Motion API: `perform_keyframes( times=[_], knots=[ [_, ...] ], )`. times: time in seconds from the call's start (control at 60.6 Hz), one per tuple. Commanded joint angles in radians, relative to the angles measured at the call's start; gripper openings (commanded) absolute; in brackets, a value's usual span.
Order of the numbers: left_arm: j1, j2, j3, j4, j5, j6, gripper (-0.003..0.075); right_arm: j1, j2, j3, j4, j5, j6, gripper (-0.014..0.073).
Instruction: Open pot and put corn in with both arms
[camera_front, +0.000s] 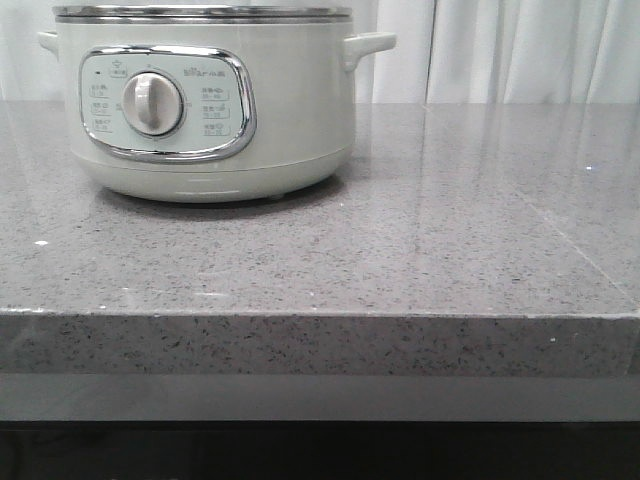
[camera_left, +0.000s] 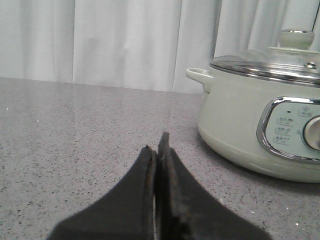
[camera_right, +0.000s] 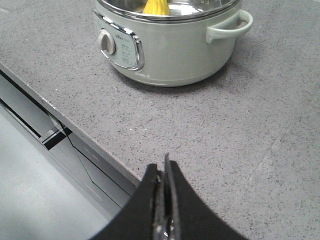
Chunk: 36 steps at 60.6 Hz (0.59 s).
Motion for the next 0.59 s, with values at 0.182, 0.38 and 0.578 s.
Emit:
perform_keyframes(
  times=[0.182,0.38,0.578],
  knots=[
    [0.003,-0.014,0.011,0.012,-0.089,-0.010,-0.0020,-0.004,0.000,-0.025,0.001,-0.070,-0.011,-0.0069],
    [0.003,-0.014,0.011,0.047,-0.091,-0.055,-0.0020,-0.004,0.000,-0.025,0.001,-0.070,-0.011,-0.0069],
    [0.003,-0.014,0.011,0.061,-0.091,-0.068,-0.0020,-0.004,0.000,-0.025,0.001,-0.070,-0.011,-0.0069]
  ],
)
